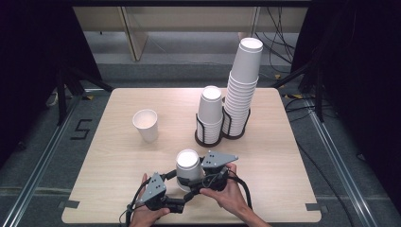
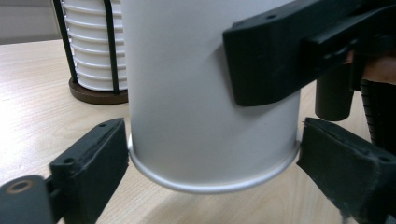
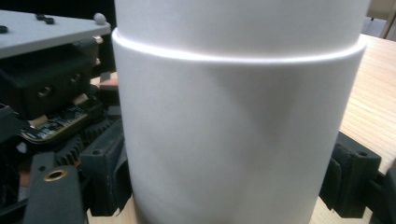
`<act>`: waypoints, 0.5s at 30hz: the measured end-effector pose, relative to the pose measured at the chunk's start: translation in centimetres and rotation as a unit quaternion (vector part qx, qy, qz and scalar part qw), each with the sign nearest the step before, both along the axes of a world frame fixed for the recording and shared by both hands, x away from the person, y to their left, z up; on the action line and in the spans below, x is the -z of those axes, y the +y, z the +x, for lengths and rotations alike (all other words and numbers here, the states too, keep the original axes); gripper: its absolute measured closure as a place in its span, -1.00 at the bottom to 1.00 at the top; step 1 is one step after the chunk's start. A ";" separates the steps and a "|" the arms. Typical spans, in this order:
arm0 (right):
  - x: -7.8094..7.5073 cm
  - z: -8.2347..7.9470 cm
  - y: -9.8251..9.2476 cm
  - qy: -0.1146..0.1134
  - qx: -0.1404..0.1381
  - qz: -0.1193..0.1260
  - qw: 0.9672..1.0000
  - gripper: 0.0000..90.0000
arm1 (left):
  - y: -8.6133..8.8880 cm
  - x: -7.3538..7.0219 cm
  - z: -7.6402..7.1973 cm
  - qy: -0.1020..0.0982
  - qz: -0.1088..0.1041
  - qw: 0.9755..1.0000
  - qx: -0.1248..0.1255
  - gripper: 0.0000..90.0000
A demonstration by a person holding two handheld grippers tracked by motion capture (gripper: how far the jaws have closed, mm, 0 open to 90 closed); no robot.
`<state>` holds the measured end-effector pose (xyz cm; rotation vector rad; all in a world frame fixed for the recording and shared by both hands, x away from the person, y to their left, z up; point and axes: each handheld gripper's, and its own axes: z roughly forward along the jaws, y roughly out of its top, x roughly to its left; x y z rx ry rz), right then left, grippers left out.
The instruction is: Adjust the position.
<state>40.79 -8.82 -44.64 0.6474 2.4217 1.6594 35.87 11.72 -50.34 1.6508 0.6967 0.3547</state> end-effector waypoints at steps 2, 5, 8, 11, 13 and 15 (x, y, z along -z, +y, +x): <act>0.0 -0.3 0.1 0.009 -0.001 0.005 1.000 -0.57 | 0.0 -0.1 0.0 0.005 0.011 1.000 -0.004 -0.91; 0.1 -0.4 0.5 0.002 -0.012 0.013 1.000 -0.57 | -0.2 0.1 0.1 0.002 -0.003 1.000 -0.001 -0.97; 0.0 -0.7 0.8 0.010 -0.018 0.009 1.000 -0.57 | -0.2 -0.1 0.0 0.002 0.003 1.000 -0.005 -1.00; 0.0 -0.9 1.1 0.012 -0.029 0.016 0.999 -0.57 | -0.4 -0.1 0.0 -0.007 -0.011 1.000 0.001 -1.00; 0.0 -1.0 1.1 0.003 -0.028 0.015 1.000 -0.57 | -0.3 -0.2 -0.1 -0.005 0.000 1.000 -0.002 -1.00; 0.0 -1.2 1.3 0.005 -0.029 0.021 0.999 -0.57 | -0.3 -0.2 -0.2 -0.005 0.001 1.000 -0.001 -1.00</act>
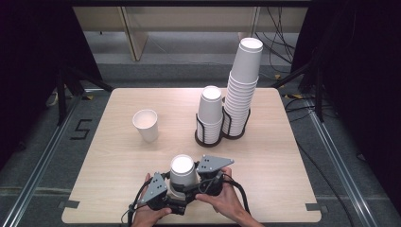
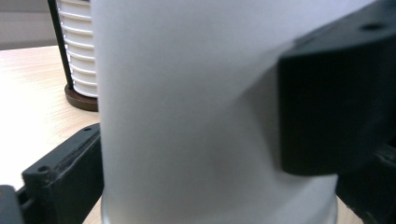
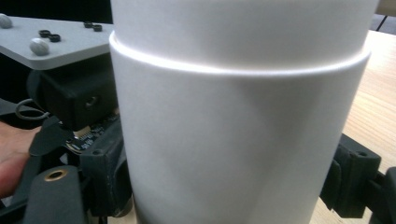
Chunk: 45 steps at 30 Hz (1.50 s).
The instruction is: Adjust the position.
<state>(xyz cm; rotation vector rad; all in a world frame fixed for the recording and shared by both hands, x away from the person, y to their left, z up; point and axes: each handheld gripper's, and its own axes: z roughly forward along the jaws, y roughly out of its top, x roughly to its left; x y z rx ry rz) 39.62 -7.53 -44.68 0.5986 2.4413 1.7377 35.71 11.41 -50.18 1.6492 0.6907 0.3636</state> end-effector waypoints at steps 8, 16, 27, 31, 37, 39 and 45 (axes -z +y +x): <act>-0.2 0.2 -0.2 0.007 -0.006 0.008 1.000 -0.64 | 0.2 -0.4 -0.2 -0.010 0.010 1.000 -0.001 -0.88; -2.0 0.2 -0.8 0.002 -0.006 0.006 1.000 -0.62 | 0.2 -0.4 -0.1 -0.018 0.036 0.999 0.003 -0.83; -3.6 0.7 -1.9 0.003 -0.015 -0.009 1.000 -0.51 | 0.1 -0.5 -0.1 -0.027 0.067 0.997 0.011 -0.81; -3.7 0.8 -2.0 0.012 -0.015 -0.008 1.000 -0.48 | 0.2 -0.5 -0.2 -0.029 0.063 0.997 0.017 -0.82; -4.2 0.9 -2.7 0.047 -0.007 0.034 0.998 -0.44 | 0.5 -0.7 -0.3 -0.059 0.020 0.998 0.017 -0.93; -4.3 0.9 -3.0 0.054 -0.003 0.047 0.997 -0.44 | 0.6 -0.8 -0.4 -0.064 0.014 0.998 0.016 -0.93; -4.3 0.9 -3.1 0.064 0.002 0.060 0.996 -0.44 | 0.2 -0.6 -0.6 -0.069 0.016 0.997 0.011 -0.96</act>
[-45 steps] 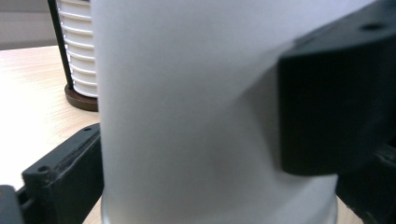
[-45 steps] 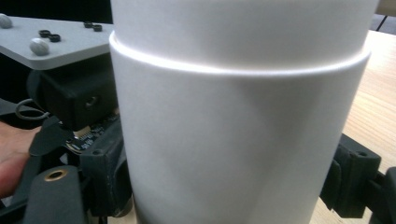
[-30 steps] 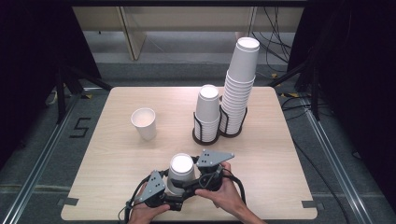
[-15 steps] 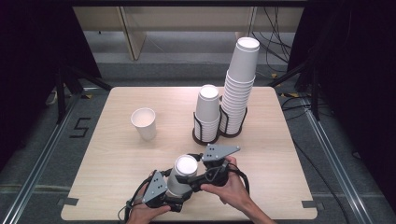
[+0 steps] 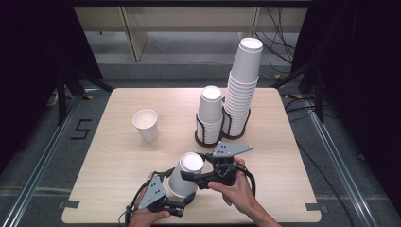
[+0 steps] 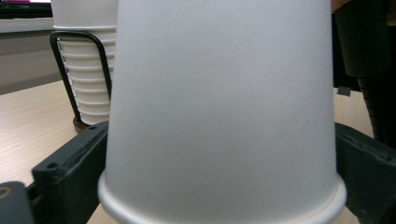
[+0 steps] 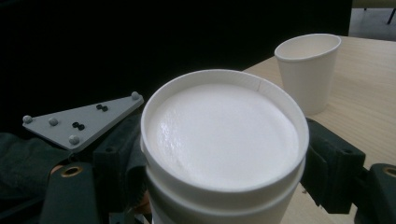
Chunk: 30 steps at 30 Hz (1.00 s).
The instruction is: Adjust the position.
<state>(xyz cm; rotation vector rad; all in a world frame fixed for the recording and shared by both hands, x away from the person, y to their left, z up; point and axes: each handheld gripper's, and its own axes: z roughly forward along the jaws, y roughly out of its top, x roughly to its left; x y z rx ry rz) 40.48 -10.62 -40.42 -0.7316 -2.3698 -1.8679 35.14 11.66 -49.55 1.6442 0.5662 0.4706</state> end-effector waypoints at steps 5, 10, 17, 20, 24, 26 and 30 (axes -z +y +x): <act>0.1 0.1 -0.2 0.010 -0.001 0.005 1.000 -0.45 | 0.2 -0.3 0.1 -0.005 0.016 1.000 0.004 -0.87; 0.1 0.3 -0.4 0.016 -0.007 0.002 1.000 -0.48 | 0.3 -0.6 0.0 -0.012 0.039 0.999 0.006 -0.77; -0.2 0.7 -0.8 0.010 -0.021 -0.025 0.999 -0.56 | 0.6 -0.8 0.0 -0.009 0.066 0.998 0.014 -0.74; -0.5 0.7 -1.1 0.017 -0.016 -0.029 0.999 -0.58 | 0.6 -0.9 0.0 -0.008 0.071 0.997 0.016 -0.74; -0.5 0.9 -1.3 0.022 -0.023 -0.027 0.999 -0.58 | 0.5 -0.9 0.0 -0.007 0.075 0.997 0.023 -0.74; -0.5 0.9 -1.2 0.022 -0.028 -0.030 0.999 -0.46 | 0.5 -0.9 -0.1 -0.006 0.073 0.997 0.022 -0.74; -0.6 0.8 -1.2 0.033 -0.019 -0.015 0.999 -0.42 | 0.5 -0.8 0.1 -0.010 0.044 0.999 0.026 -0.82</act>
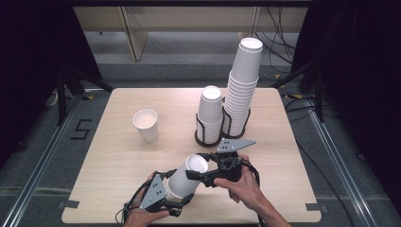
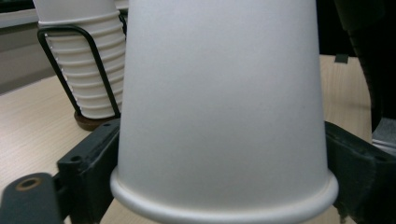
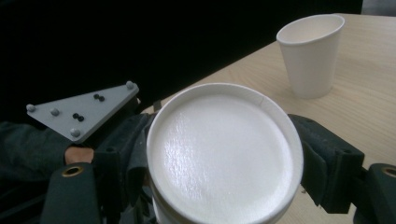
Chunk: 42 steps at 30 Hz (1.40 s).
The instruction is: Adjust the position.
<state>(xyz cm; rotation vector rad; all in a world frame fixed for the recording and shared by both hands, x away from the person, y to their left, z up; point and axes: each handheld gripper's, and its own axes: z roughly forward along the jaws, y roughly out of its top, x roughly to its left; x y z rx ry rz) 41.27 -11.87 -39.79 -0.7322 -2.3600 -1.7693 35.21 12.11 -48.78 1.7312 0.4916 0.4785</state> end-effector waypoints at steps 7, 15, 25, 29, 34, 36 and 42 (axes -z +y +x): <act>-0.3 -0.6 0.2 0.003 0.026 0.029 0.999 -0.39 | -0.4 0.3 -0.4 -0.009 -0.024 0.999 -0.033 -0.95; -0.1 -0.6 0.4 0.017 0.032 0.070 0.997 -0.39 | -0.1 0.0 -0.5 -0.014 -0.037 0.998 -0.046 -0.94; 0.4 -0.1 -0.1 0.043 0.031 0.076 0.996 -0.41 | 0.1 -0.1 -0.2 -0.019 -0.037 0.999 -0.030 -0.85; 0.3 -0.1 -0.1 0.043 0.028 0.072 0.996 -0.42 | 0.3 -0.1 -0.1 -0.023 -0.029 0.999 -0.028 -0.83; 0.3 -0.1 0.0 0.039 0.029 0.064 0.997 -0.41 | 0.3 0.0 -0.1 -0.020 -0.019 0.999 -0.030 -0.88; 0.4 -0.1 0.1 0.037 0.029 0.062 0.997 -0.41 | 0.1 0.2 -0.1 -0.021 -0.030 0.999 -0.028 -0.91; 0.4 -0.1 0.1 0.038 0.025 0.057 0.997 -0.40 | 0.2 0.2 -0.3 -0.020 -0.018 0.999 -0.036 -0.92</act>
